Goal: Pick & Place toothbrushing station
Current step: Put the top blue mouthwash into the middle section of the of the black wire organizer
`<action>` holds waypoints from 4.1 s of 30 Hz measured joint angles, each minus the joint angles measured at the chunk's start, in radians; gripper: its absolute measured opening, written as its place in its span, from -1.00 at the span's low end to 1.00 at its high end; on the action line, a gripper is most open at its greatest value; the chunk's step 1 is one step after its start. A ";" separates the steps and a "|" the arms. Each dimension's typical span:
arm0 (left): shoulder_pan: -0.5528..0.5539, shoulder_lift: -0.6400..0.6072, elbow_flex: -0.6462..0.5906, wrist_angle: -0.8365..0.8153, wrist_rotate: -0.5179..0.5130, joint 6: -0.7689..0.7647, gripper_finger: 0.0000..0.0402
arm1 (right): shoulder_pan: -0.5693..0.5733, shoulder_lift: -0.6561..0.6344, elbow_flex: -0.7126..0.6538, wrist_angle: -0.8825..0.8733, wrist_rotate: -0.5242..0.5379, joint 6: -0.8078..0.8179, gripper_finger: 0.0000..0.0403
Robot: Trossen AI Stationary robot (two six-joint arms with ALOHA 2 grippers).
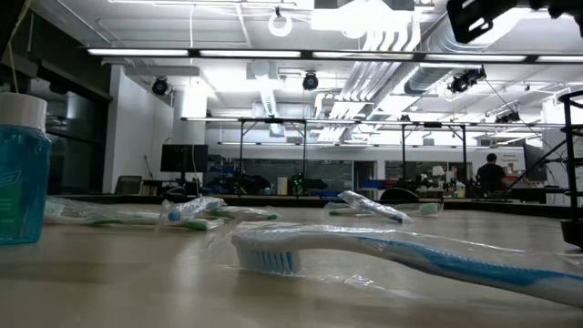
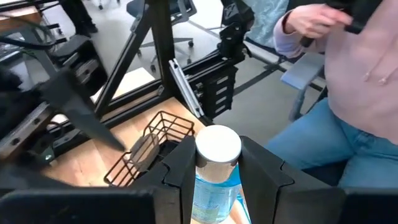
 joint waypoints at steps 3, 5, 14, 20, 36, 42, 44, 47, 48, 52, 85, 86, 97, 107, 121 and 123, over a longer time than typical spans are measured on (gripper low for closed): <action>0.001 0.000 0.000 0.000 -0.002 0.000 -0.53 | 0.020 0.036 0.036 -0.008 0.000 -0.016 -0.14; 0.001 0.000 0.000 0.000 -0.004 0.000 -0.53 | 0.031 0.054 0.054 -0.007 0.003 -0.032 -0.14; 0.001 0.000 0.000 -0.028 -0.005 0.000 -0.53 | 0.057 0.068 0.088 -0.036 0.048 -0.050 -0.14; 0.001 0.000 0.000 -0.028 -0.005 0.000 -0.53 | 0.057 0.070 0.088 -0.035 0.046 -0.001 -0.14; 0.000 0.000 0.000 -0.037 -0.005 -0.007 -0.53 | 0.057 0.074 0.088 0.029 0.045 -0.068 -0.14; 0.000 0.000 0.000 -0.037 -0.005 -0.007 -0.53 | 0.056 0.095 0.088 0.033 0.100 -0.038 -0.13; 0.000 0.000 0.000 -0.037 -0.005 -0.007 -0.53 | 0.056 0.114 0.089 0.035 0.105 -0.038 -0.08; 0.000 0.000 0.000 -0.037 -0.005 -0.007 -0.53 | 0.057 0.148 0.089 0.059 0.105 -0.032 0.03; 0.000 0.000 0.000 -0.037 -0.005 -0.007 -0.53 | 0.057 0.158 0.089 0.070 0.105 -0.032 0.07; 0.000 0.000 0.000 -0.037 -0.005 -0.007 -0.53 | 0.057 0.184 0.089 0.101 0.105 -0.039 0.18; -0.002 0.050 0.000 -0.018 0.050 -0.126 -0.53 | 0.057 0.258 0.089 0.064 0.097 0.004 0.18; -0.002 0.052 0.000 -0.022 0.051 -0.130 -0.53 | 0.057 0.273 0.089 0.071 0.096 0.004 0.18; -0.002 0.085 0.000 -0.030 0.082 -0.179 -0.53 | 0.064 0.382 0.089 0.213 0.042 0.007 0.18; -0.002 0.097 0.000 -0.031 0.087 -0.201 -0.53 | 0.065 0.440 0.089 0.291 0.036 0.022 0.18; -0.002 0.097 0.000 -0.036 0.082 -0.254 -0.53 | 0.067 0.485 0.089 0.385 0.022 0.022 0.18; -0.002 0.097 0.000 -0.035 0.080 -0.255 -0.53 | 0.070 0.485 0.089 0.386 0.022 0.022 0.18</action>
